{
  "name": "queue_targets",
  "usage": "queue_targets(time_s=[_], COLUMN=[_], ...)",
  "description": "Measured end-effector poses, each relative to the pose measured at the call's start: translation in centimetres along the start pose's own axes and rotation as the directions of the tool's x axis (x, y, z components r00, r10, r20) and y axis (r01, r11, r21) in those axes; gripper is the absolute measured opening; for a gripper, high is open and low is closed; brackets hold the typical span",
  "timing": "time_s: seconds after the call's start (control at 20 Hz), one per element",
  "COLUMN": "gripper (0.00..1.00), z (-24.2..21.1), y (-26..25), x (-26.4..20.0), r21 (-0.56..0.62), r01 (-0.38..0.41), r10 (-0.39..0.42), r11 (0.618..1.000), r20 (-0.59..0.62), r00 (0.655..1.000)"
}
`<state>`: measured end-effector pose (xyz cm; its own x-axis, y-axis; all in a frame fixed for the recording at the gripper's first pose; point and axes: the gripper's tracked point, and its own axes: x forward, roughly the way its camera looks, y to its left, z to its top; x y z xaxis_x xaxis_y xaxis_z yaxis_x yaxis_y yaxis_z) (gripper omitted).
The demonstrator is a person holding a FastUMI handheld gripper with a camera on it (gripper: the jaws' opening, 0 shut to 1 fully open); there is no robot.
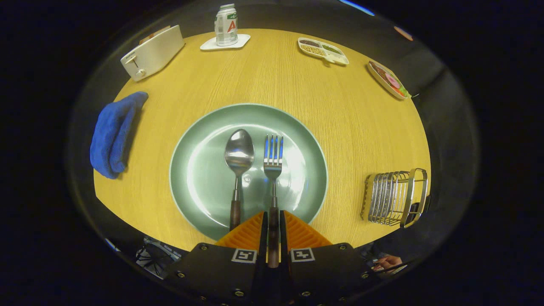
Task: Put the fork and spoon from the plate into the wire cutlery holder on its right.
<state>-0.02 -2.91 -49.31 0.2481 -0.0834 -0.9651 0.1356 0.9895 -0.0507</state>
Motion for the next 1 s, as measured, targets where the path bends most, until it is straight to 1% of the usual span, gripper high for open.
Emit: queue_targets(time_s=[0.35,0.45,0.5,0.55,0.7,0.75,0.85,1.0], gripper=[0.15,0.15,0.15,0.07,0.07,0.07,0.01,0.01], z=[-1.2,-1.0,-1.0,-1.0,-0.7,-0.4,0.1,0.8], y=[-0.2,-0.5,-0.3,-0.5,-0.5,-0.5,-0.8,-0.9], x=[1.5,1.7,1.9,1.7,1.5,1.4,0.7,0.2], r21=[-0.060,-0.066,-0.081,-0.085,-0.071,-0.064,-0.057,-0.036], r01=[0.028,0.049,0.040,0.046,0.050,0.048,0.055,0.062], r10=[-0.033,-0.054,-0.045,-0.052,-0.054,-0.050,-0.055,-0.061], r11=[0.998,0.997,0.996,0.995,0.996,0.997,0.997,0.997], r20=[-0.075,-0.068,-0.062,-0.066,-0.048,-0.026,0.002,0.037], r00=[0.997,0.996,0.997,0.996,0.997,0.998,0.998,0.997])
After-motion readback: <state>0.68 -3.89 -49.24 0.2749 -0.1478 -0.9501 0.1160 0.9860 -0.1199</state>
